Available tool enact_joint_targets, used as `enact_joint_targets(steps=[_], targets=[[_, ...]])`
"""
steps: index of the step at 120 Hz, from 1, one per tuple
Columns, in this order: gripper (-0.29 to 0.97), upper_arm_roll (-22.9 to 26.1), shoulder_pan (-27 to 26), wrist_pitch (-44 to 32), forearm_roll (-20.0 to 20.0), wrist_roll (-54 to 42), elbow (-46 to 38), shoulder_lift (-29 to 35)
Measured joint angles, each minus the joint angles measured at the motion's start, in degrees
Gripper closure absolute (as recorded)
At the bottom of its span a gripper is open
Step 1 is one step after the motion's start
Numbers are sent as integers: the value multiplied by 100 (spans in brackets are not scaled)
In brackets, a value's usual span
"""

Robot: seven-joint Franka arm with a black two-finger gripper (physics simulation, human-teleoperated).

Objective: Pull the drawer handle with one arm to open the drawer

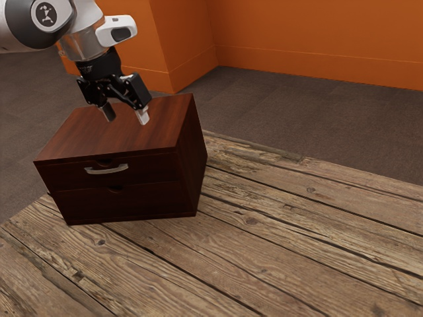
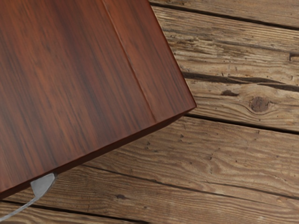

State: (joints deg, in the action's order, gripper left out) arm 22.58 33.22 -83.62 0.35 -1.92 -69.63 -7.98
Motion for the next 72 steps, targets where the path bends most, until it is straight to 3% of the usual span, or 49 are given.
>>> enact_joint_targets(steps=[17,34,54,72], targets=[[0,-3,3,9,-11,-15,18,4],[0,80,97,-16,90,16,1028,473],[0,125,-220,-57,110,57,1088,524],[0,130,-146,-74,97,87,1033,479]])
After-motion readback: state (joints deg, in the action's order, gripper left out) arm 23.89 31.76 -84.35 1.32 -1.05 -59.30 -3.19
